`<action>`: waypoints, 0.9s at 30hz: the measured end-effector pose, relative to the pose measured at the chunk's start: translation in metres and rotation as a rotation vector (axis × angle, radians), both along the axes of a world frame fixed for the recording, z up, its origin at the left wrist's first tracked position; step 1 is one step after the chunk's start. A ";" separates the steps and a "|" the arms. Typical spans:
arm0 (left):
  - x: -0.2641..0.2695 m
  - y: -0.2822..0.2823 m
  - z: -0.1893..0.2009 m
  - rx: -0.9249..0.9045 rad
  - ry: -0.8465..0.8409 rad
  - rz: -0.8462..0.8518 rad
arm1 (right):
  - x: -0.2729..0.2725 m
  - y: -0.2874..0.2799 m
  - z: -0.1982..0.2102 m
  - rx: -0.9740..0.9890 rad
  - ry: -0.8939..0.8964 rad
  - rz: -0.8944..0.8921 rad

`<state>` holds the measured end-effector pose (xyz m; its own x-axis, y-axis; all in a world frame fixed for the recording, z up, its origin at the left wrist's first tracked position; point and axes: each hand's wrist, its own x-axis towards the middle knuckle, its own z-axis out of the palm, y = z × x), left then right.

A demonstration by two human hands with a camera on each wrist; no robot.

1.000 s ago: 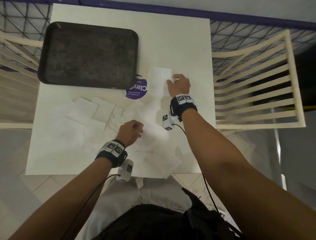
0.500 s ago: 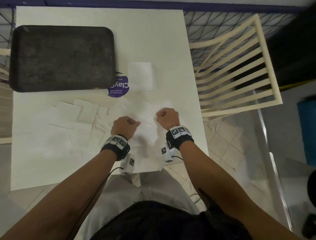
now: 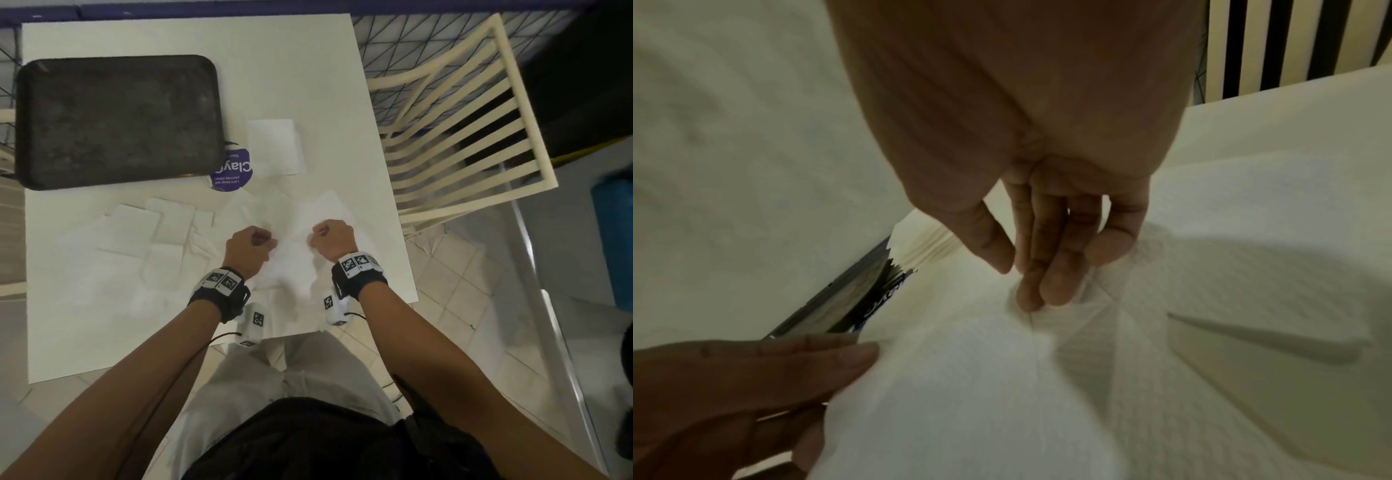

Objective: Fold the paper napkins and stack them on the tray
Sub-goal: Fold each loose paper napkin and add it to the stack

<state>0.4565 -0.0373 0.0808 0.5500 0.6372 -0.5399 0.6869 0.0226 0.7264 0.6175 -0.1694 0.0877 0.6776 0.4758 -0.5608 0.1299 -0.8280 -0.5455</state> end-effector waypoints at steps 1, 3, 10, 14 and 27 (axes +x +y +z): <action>-0.002 0.001 0.000 -0.022 -0.021 0.004 | -0.001 0.000 0.001 -0.018 0.003 0.014; -0.006 0.004 0.001 -0.047 -0.054 0.012 | -0.004 0.002 0.005 -0.024 0.066 0.004; -0.022 0.015 0.020 -0.171 -0.227 0.144 | -0.016 0.017 0.020 -0.003 0.254 0.022; -0.032 0.026 0.027 -0.155 -0.263 0.158 | -0.022 0.025 0.031 0.274 0.302 -0.165; -0.047 0.045 0.049 0.044 -0.369 0.272 | -0.047 0.049 0.053 0.572 0.148 -0.077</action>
